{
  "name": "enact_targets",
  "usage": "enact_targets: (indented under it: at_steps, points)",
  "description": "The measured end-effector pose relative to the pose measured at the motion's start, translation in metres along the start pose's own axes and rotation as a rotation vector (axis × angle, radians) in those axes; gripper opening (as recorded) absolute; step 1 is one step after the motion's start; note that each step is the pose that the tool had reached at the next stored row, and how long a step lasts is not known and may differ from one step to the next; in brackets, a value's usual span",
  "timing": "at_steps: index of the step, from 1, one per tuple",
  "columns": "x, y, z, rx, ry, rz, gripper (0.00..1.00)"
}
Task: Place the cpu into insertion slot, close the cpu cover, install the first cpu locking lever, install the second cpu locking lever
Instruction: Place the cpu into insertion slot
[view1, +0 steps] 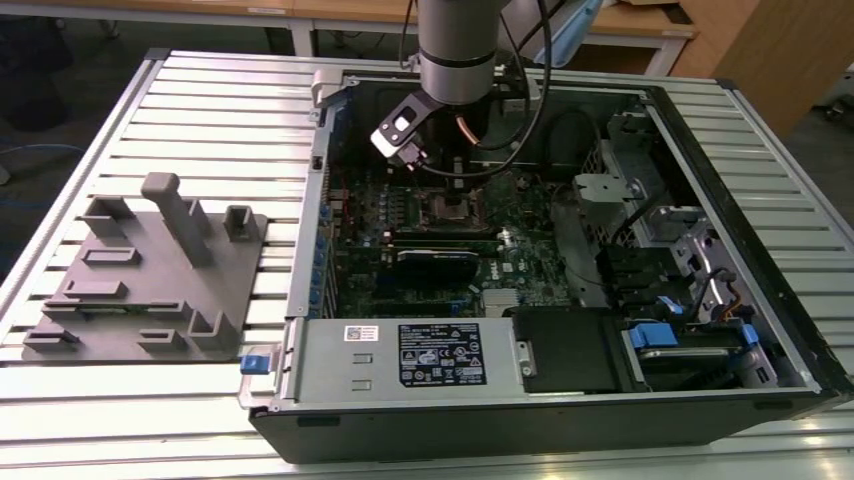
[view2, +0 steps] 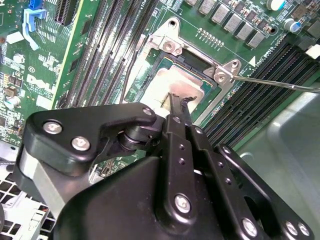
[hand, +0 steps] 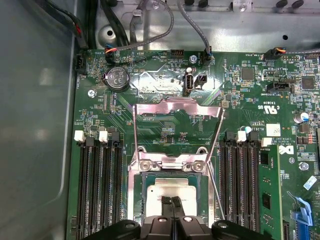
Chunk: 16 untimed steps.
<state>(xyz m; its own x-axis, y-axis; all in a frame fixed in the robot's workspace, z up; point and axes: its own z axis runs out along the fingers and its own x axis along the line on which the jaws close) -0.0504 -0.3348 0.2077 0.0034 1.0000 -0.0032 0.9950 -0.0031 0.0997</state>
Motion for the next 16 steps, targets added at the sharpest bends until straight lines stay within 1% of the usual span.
enact_targets:
  at_steps: [1, 2, 4, 5, 8, 10, 14, 16]
  points:
    - [0.0000, 0.0000, 0.0000, 0.0014, 0.0000, 0.000, 0.10]
    - [0.0000, 0.0001, 0.0000, 0.0103, -0.0003, 0.000, 0.10]
    - [0.0000, 0.0003, 0.0004, 0.0417, 0.0001, 0.000, 0.10]
    - [0.0000, 0.0005, 0.0005, 0.0560, 0.0000, 0.000, 0.10]
    - [0.0000, 0.0005, 0.0004, 0.0586, -0.0002, 0.000, 0.10]
    - [0.0000, 0.0006, 0.0005, 0.0586, 0.0000, 0.001, 0.10]
    - [0.0000, 0.0011, 0.0009, 0.0587, -0.0014, 0.020, 0.10]
    - [0.0000, 0.0011, 0.0009, 0.0587, -0.0015, 0.020, 0.10]
